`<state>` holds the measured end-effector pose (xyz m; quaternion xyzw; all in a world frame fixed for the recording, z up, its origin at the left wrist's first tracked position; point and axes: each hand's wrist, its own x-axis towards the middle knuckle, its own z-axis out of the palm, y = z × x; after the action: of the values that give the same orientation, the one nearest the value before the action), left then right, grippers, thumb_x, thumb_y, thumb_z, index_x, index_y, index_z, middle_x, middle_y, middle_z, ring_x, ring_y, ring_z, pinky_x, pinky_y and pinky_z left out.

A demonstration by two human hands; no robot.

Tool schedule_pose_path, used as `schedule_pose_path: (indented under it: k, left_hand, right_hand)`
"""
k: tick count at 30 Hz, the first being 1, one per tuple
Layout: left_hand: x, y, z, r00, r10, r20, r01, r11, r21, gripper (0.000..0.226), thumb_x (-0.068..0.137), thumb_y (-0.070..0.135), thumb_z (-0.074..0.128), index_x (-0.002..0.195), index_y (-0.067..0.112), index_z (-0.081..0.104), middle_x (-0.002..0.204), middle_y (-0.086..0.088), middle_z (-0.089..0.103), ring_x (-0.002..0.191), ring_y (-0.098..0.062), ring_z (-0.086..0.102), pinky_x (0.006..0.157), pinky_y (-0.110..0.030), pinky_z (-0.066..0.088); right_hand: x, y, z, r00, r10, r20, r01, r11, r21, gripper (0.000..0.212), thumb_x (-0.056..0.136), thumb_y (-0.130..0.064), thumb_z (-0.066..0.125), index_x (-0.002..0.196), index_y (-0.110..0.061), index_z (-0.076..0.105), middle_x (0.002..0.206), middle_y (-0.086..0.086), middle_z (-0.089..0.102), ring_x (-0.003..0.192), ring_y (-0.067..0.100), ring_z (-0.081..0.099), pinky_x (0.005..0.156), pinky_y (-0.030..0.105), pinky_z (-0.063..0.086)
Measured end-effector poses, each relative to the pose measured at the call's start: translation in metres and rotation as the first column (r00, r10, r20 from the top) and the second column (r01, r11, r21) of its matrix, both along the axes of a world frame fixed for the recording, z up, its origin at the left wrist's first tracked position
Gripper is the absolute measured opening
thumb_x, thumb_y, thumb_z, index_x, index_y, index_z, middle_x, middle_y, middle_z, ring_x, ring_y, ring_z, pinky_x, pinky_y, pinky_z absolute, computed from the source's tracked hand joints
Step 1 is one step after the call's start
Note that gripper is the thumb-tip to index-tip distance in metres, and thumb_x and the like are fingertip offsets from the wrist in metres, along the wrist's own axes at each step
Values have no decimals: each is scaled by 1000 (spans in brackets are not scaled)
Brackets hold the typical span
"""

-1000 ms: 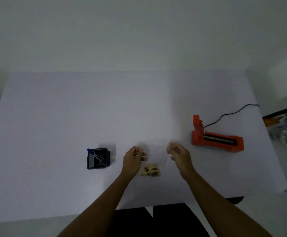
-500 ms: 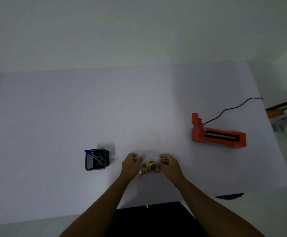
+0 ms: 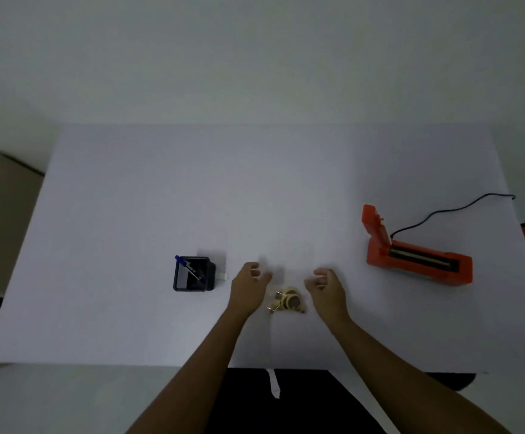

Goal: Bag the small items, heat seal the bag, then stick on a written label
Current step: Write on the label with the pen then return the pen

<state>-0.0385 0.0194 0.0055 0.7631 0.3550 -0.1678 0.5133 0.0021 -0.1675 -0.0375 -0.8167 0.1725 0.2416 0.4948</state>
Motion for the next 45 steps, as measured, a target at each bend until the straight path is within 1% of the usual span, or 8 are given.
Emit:
schedule_pose_path:
  k: [10,19,25,29,34,37,41,45]
  left_hand:
    - [-54,143,44,933,190,305,-270,931,246,6,92,18,61,88,16,65,81,5,67,73,-6,62,61,-14,44]
    - [-73,207,-3,973,-221,62,205,957,203,18,89,30,66,96,16,76,84,1,74,72,-13,67,73,-30,56]
    - [-66,205,-9,962,-264,70,247,951,189,24,90,17,63,74,3,74,64,-9,71,54,-20,63,63,-36,54]
    - [-60,218,-5,966,-247,69,225,946,235,31,88,12,60,62,-3,66,58,-15,66,45,-17,49,50,-32,45]
    - [-45,264,-3,978,-190,90,153,935,319,30,87,14,62,62,-2,68,56,-13,66,52,-29,63,52,-40,53]
    - [-38,282,-7,982,-177,73,139,923,359,31,87,14,61,62,-2,68,56,-15,66,53,-33,64,53,-42,53]
    - [-34,290,-10,986,-159,50,131,924,359,30,89,13,61,64,-2,69,58,-15,67,54,-33,65,57,-44,56]
    - [-34,289,-9,984,-177,20,158,917,366,35,92,19,61,63,0,66,57,-11,65,52,-27,62,56,-40,56]
  right_hand:
    - [-13,135,60,907,351,235,-374,925,62,6,90,-19,70,91,-15,75,76,-10,67,63,2,60,63,19,52]
    - [-38,260,36,736,672,82,-600,704,-380,17,89,-18,59,80,-11,71,80,9,71,69,25,65,57,29,46]
    - [-35,274,22,745,667,1,-602,673,-429,16,91,-21,61,87,-10,72,84,9,70,75,27,68,65,33,55]
    - [-35,272,38,804,569,172,-546,821,-165,20,95,-18,61,85,-2,68,76,11,68,72,30,65,63,34,49]
    - [-23,244,91,956,107,272,-171,960,222,13,99,-21,57,105,-21,70,100,0,72,87,5,64,79,24,54]
    - [-23,221,104,989,-81,126,24,917,399,15,101,-18,54,109,-19,66,104,-1,74,100,11,69,82,35,59]
    - [-28,205,105,979,-201,0,179,869,461,34,100,-9,53,129,-28,50,91,9,76,75,21,69,65,32,54]
    - [-36,203,102,950,-245,-194,312,690,654,30,103,-7,43,120,-18,64,93,15,67,69,23,63,60,30,50]
